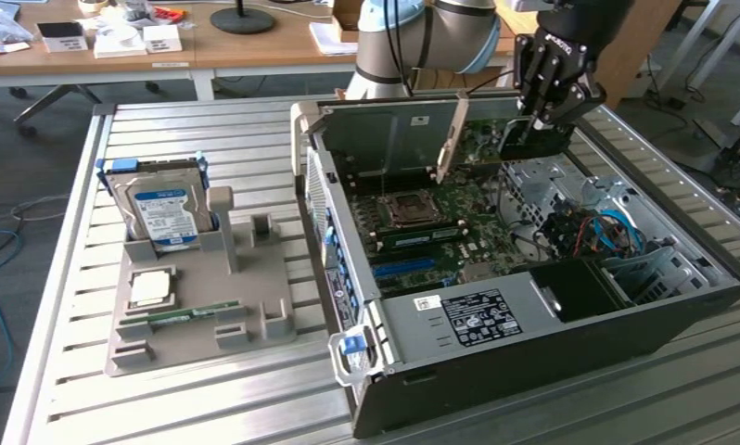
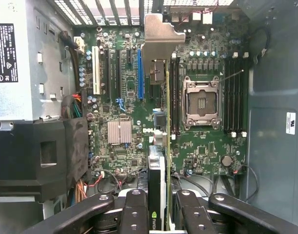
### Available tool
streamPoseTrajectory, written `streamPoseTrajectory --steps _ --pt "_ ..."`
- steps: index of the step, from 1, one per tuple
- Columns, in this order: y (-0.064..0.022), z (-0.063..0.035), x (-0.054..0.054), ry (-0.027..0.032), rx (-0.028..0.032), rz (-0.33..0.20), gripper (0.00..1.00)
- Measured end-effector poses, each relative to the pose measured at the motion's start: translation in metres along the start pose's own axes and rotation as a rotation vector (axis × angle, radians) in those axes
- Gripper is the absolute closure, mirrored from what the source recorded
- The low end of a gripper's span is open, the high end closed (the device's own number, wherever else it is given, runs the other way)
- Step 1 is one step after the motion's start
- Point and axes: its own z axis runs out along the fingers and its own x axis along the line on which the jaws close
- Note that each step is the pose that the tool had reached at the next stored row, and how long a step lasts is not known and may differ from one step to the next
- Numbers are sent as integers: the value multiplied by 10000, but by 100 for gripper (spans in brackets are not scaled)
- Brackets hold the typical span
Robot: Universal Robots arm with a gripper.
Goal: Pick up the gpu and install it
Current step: 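Insert the gpu into the slot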
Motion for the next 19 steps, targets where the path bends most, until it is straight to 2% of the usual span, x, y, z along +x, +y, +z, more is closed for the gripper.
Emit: streamPoseTrajectory --steps 4,14,19 --pt "9 21 1 -2 1 1 73" --pt "45 146 5 0 0 0 73" --pt "48 150 5 1 0 1 73"
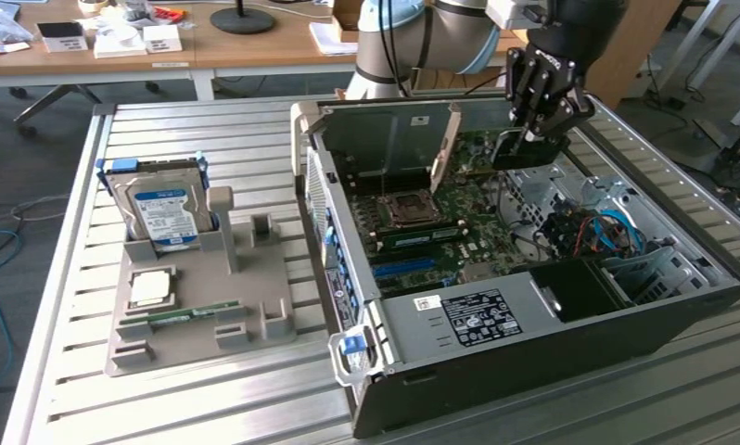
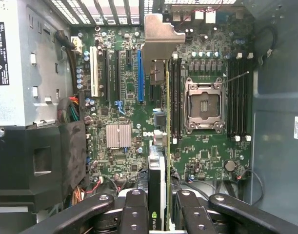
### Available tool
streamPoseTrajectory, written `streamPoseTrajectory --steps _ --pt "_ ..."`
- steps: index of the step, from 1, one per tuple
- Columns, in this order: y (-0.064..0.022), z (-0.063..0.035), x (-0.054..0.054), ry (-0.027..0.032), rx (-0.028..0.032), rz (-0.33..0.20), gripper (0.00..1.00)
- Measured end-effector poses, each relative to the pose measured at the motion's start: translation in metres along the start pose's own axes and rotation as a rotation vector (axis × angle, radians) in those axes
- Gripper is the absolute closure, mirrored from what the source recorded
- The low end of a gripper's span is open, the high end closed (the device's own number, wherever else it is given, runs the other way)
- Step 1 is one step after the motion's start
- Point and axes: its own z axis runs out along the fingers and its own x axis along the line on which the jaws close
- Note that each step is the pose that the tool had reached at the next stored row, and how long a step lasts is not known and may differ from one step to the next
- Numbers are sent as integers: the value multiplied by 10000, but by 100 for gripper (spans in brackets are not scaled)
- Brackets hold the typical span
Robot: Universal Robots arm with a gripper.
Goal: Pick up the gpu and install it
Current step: 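Insert the gpu into the slot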
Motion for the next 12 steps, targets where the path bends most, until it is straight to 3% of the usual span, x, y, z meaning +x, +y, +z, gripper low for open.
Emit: streamPoseTrajectory --steps 7,12 --pt "55 16 3 -3 1 0 73" --pt "64 86 5 -3 1 0 73"
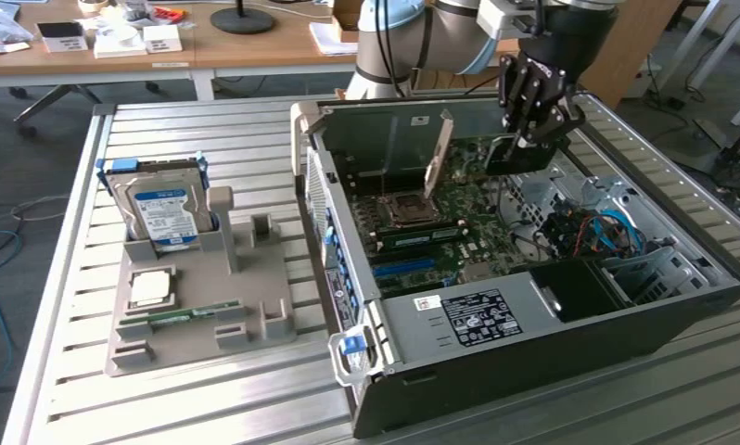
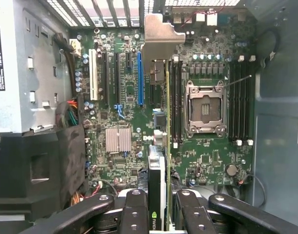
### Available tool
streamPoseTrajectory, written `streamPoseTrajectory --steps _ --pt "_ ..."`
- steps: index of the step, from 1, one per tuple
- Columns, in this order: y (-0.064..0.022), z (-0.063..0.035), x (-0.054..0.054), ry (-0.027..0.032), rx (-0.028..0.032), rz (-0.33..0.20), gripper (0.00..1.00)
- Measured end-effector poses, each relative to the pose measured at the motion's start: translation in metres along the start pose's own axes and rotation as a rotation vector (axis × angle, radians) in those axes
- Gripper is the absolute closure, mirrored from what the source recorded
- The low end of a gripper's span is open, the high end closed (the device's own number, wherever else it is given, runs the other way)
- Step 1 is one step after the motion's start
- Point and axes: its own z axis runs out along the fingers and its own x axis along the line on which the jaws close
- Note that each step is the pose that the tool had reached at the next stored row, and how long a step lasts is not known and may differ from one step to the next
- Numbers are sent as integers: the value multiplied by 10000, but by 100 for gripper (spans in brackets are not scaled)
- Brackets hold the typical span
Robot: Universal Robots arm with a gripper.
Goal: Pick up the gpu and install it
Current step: 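Insert the gpu into the slot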
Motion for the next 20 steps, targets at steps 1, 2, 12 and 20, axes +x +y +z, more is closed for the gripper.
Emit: streamPoseTrajectory --steps 1,2,12,20 --pt "1 16 0 0 0 0 73" --pt "3 27 1 1 -1 0 73" --pt "5 47 1 -2 1 0 73" --pt "6 93 2 3 -1 0 73"
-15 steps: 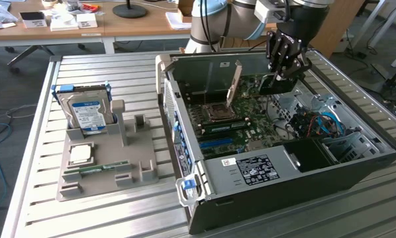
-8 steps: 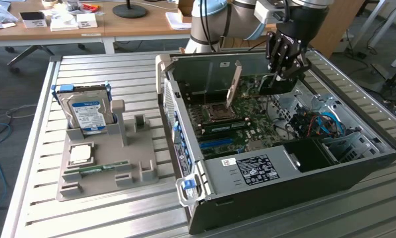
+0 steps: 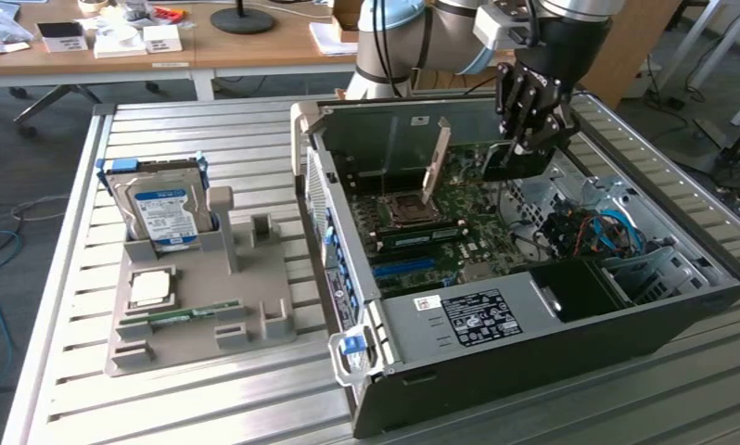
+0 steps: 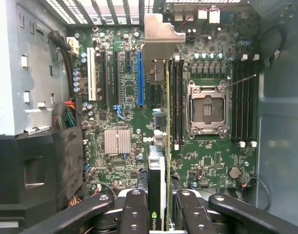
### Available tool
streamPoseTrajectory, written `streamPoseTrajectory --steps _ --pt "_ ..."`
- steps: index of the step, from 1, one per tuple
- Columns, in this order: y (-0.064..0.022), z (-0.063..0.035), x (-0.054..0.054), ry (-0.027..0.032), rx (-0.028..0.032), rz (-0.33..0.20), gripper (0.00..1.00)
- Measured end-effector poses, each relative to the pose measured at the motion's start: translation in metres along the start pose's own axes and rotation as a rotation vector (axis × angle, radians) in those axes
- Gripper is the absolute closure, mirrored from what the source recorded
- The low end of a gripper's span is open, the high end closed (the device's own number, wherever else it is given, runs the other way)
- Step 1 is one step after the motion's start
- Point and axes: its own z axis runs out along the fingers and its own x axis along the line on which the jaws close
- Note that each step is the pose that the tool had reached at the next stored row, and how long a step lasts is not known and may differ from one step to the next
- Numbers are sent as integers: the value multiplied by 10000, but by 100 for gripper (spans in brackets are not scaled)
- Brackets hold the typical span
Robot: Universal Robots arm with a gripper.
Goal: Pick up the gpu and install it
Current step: 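Insert the gpu into the slot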
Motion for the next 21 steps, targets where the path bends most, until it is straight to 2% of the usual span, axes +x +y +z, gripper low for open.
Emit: streamPoseTrajectory --steps 21 --pt "16 32 1 0 -1 0 73"
